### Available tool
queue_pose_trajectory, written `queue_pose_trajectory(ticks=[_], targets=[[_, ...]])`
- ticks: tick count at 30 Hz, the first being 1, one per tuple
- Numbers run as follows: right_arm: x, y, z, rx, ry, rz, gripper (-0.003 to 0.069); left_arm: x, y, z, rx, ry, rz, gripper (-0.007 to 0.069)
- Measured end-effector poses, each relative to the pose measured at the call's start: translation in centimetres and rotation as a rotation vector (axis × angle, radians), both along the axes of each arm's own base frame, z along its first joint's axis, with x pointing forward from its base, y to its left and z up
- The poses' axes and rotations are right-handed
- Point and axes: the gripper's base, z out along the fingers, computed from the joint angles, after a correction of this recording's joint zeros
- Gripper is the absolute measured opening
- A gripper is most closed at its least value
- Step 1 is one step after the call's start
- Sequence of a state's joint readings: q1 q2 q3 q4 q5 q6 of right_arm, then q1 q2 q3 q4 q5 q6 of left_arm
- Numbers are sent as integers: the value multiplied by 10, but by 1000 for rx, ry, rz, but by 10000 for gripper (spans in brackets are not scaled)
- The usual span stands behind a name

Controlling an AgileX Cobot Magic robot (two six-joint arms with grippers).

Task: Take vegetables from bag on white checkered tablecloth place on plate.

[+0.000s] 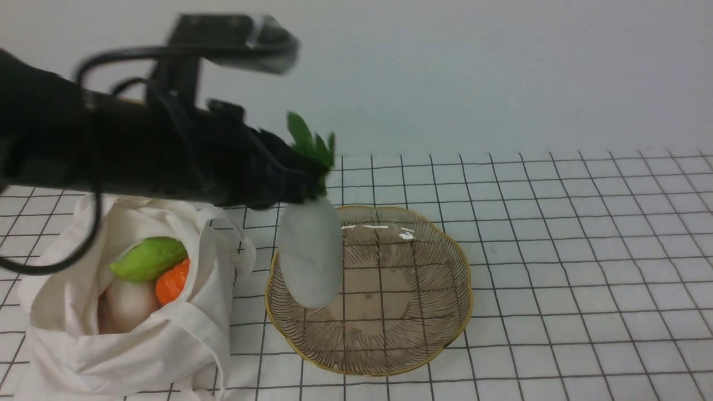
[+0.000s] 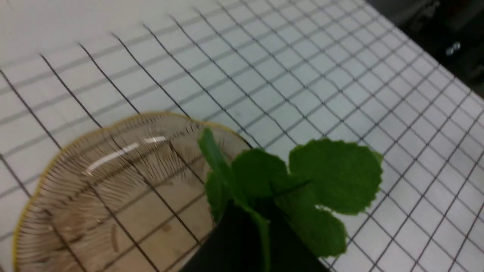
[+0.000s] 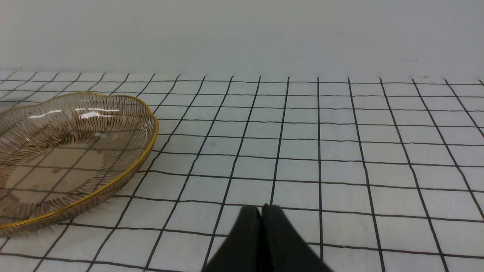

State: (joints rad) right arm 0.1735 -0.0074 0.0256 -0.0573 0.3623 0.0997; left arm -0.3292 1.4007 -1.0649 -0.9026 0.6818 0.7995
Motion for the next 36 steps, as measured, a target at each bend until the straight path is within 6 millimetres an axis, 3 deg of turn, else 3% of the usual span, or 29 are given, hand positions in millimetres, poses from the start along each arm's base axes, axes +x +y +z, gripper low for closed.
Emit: queue_pose_trajectory(ticks=[3,5,8,10,11,15,19,21,23,26,27,29,31,32,36], targets=[[0,0,0,0,0,0,-14,17,-17,-36,40,88,-13,20],[0,0,0,0,0,0,-14,24,-23,-50,54,109,-2,52],[0,0,0,0,0,0,-14,37,-28,-76,63,156,46,169],[0,0,0,0,0,0,-14,41,-28,-81,63,164,62,218],[0,0,0,0,0,0,-14,44,-28,-85,66,164,80,307],[0,0,0,0,0,0,-14,45,-29,-86,63,170,81,513],[0,0,0,0,0,0,-14,41,-25,-68,42,134,78,596],[0,0,0,0,0,0,-14,35,-18,-48,26,84,83,571],[0,0,0,0,0,0,-14,24,-8,-21,23,-1,85,498],[0,0,0,0,0,0,-14,0,6,19,24,-136,80,300],[0,0,0,0,0,0,-14,-18,15,41,24,-213,80,197],[0,0,0,0,0,0,-14,-41,26,66,19,-301,80,85],[0,0,0,0,0,0,-14,-58,32,81,10,-346,87,41],[0,0,0,0,0,0,-14,-89,44,103,-13,-426,103,9],[0,0,0,0,0,0,-14,-149,68,128,-74,-530,162,-8]])
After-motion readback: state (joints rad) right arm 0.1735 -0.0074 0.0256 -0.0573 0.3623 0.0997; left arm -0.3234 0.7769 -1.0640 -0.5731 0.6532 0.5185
